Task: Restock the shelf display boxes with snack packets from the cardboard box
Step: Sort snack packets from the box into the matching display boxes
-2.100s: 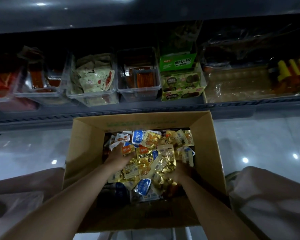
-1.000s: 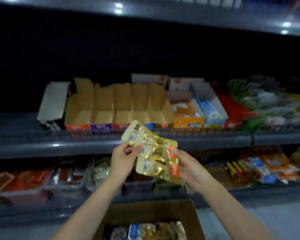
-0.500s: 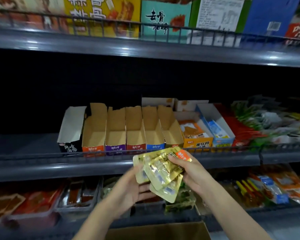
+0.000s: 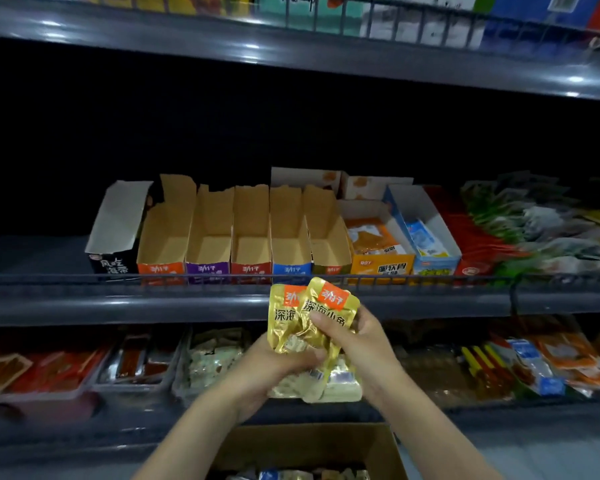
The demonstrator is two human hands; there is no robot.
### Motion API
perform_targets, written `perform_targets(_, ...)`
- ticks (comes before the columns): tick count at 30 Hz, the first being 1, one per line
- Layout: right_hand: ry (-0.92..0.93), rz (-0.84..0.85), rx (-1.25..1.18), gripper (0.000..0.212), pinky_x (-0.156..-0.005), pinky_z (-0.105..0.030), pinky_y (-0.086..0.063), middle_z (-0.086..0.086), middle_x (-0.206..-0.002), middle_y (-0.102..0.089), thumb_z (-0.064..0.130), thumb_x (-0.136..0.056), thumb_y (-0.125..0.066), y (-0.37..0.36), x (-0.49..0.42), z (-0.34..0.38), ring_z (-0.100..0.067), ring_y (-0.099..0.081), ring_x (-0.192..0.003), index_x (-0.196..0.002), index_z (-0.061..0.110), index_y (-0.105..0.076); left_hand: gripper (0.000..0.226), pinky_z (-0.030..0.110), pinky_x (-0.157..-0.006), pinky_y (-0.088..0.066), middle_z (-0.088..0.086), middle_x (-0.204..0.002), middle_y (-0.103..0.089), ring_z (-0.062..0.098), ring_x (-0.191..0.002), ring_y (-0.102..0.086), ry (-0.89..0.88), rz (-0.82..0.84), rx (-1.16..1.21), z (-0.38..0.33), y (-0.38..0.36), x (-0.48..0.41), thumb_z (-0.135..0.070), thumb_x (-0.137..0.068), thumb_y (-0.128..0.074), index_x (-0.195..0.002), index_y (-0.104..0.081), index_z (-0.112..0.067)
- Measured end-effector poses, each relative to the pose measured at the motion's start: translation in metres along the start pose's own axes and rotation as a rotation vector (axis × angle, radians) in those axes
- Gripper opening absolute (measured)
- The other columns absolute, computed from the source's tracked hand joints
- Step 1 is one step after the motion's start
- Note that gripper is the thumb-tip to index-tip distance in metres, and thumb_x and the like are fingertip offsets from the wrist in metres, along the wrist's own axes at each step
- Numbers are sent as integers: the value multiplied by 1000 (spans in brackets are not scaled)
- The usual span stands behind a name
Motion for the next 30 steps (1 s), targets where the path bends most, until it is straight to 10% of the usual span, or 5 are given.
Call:
perform_targets(7, -45, 88, 37, 58, -76, -24, -49, 11, -113, -58, 41, -90, -56, -9, 7, -15, -5, -58, -98, -141, 37, -29, 20, 19, -72, -48, -8, -90, -70, 7, -80, -62, 28, 51, -227, 8, -10, 3, -29, -84, -68, -102, -60, -28)
perform_targets(15, -18, 658, -483, 70, -102, -52, -43, -18, -138, -52, 22, -78, -73, -5, -8, 4, -36, -52, -125, -140, 30, -44, 60, 42, -93, -49, 14, -105, -70, 29, -98, -66, 270, 290, 155, 0, 11, 6, -15, -61, -81, -116, -59, -6)
perform_targets(19, -17, 444, -445, 27, -80, -39, -56, -14, -113, -66, 13, -87, -52, -15, -12, 12, -28, -66, -100, -113, 20, -59, 51, 31, -81, -54, 8, -102, -73, 18, -91, -69, 211, 271, 94, -14, 15, 6, -29, -69, -83, -112, -61, -12)
perform_targets(23, 36, 184, -251, 17, -91, -44, -51, -9, -108, -64, 21, -96, -43, -18, -20, 11, -27, -62, -104, -102, 23, -59, 81, 20, -77, -50, -10, -107, -65, 5, -94, -65, 75, 63, -239, -26, 14, 5, -61, -56, -74, -123, -43, -28)
perform_targets(30, 117, 253, 218, 50, -110, -54, -31, -2, -130, -50, 78, -71, -51, -26, -18, 17, -25, -46, -125, -105, 44, -41, 76, 17, -86, -50, -13, -117, -56, -1, -102, -60, -6, 239, -543, -33, 19, 2, -38, -77, -76, -136, -31, -26)
Point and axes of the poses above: each hand's wrist, its own x-axis away from the middle knuckle, its own y-axis out of the back of the hand, z = x × y, the point moved 1 cm from there along -x, towards the middle knuckle
